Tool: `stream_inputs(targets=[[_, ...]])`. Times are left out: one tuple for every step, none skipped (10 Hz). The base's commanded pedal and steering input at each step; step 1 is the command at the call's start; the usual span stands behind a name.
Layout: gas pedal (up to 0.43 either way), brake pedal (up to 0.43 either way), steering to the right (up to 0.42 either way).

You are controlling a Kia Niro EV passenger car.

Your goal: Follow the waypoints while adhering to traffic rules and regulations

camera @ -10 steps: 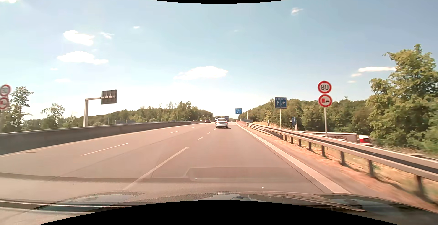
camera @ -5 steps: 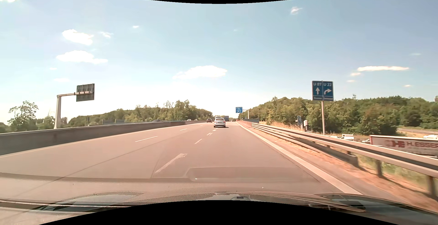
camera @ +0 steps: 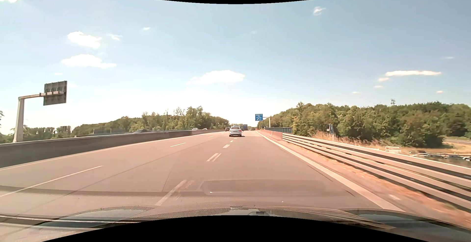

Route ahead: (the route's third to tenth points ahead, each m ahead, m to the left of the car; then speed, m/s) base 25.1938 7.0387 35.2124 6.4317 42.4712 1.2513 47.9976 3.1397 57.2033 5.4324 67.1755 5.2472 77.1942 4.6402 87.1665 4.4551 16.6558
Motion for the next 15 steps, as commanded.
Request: stream_inputs(targets=[[0.268,0.000,-0.005],[0.260,0.000,-0.005],[0.260,0.000,-0.005],[0.248,0.000,-0.005],[0.248,0.000,-0.005],[0.240,0.000,-0.005],[0.228,0.000,-0.005],[0.228,0.000,-0.005],[0.228,0.000,-0.005],[0.228,0.000,-0.005],[0.228,0.000,-0.004],[0.228,0.000,-0.005],[0.228,0.000,-0.005],[0.228,0.000,-0.005],[0.228,0.000,-0.005]])
